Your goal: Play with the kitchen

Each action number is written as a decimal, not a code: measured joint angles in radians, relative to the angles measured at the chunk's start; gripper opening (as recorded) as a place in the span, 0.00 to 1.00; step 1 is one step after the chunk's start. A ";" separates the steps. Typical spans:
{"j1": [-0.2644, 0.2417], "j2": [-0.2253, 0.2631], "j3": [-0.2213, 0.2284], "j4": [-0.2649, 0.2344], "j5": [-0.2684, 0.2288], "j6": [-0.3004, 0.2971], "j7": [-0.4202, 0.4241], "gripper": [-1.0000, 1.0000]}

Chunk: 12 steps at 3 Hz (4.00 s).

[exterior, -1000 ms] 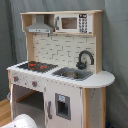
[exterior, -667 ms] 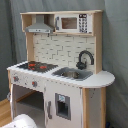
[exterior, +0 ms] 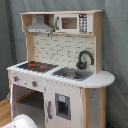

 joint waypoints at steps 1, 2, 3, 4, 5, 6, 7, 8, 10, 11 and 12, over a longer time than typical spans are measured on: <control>0.022 0.005 0.020 -0.056 0.001 0.090 0.022 1.00; 0.046 0.005 0.036 -0.115 0.001 0.158 0.069 1.00; 0.062 0.005 0.041 -0.162 0.001 0.225 0.126 1.00; 0.063 0.005 0.044 -0.187 0.001 0.281 0.211 1.00; 0.063 0.003 0.058 -0.209 0.000 0.312 0.320 1.00; 0.065 -0.002 0.071 -0.230 0.000 0.332 0.441 1.00; 0.066 -0.002 0.077 -0.249 0.000 0.343 0.540 1.00; 0.070 -0.002 0.086 -0.272 0.000 0.355 0.646 1.00; 0.094 -0.002 0.096 -0.321 0.000 0.375 0.856 1.00; 0.114 -0.002 0.104 -0.346 0.000 0.375 0.955 1.00; 0.135 0.000 0.120 -0.376 0.000 0.375 1.061 1.00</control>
